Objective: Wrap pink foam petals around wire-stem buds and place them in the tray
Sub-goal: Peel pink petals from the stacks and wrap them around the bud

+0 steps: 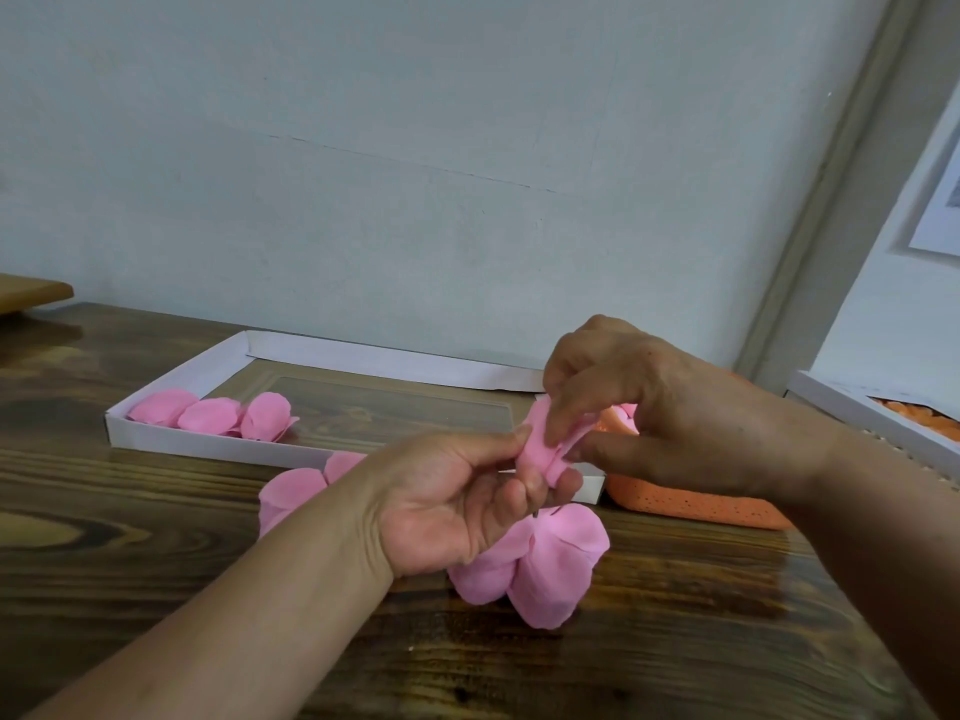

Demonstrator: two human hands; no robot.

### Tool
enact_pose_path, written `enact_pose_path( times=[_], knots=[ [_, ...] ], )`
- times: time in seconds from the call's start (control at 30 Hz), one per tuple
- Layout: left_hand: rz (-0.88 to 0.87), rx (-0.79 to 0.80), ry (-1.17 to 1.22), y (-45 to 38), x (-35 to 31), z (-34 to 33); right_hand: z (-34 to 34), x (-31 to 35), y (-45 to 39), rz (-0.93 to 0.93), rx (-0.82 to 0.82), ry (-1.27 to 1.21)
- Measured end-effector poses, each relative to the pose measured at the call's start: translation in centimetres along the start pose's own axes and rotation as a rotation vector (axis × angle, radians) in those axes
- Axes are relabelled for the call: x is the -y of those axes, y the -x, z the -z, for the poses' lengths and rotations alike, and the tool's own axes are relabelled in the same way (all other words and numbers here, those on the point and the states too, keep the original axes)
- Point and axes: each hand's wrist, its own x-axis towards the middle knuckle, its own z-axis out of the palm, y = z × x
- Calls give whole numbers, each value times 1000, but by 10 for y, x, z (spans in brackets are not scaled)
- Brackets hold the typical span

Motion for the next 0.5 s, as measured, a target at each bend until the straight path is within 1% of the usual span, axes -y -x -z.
enact_pose_path(
  times=[0.2, 0.37, 0.5],
  knots=[
    [23, 28, 23, 0, 0, 2, 4, 1, -1, -11, 63, -12],
    [21, 0, -2, -1, 0, 2, 8, -1, -1, -24, 112, -71],
    [12, -12, -10, 0, 0, 2, 10, -2, 1, -37, 89, -66]
  ],
)
